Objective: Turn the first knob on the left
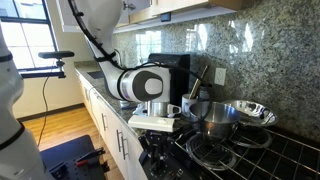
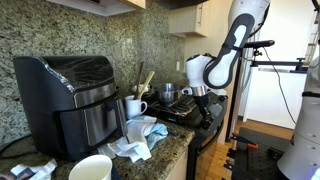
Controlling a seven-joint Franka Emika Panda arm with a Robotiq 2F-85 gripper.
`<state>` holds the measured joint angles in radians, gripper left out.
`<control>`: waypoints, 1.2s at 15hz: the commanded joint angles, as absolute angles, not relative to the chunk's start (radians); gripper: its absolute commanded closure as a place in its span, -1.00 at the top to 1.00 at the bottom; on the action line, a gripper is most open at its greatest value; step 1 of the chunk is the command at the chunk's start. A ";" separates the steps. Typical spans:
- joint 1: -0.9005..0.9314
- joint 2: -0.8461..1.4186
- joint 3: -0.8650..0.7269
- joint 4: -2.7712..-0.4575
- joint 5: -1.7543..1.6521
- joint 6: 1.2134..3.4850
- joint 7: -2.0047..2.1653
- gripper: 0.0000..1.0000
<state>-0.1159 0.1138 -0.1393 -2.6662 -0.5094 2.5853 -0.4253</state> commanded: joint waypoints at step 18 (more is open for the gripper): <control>-0.081 0.224 -0.115 -2.629 -0.832 2.547 -0.365 -0.85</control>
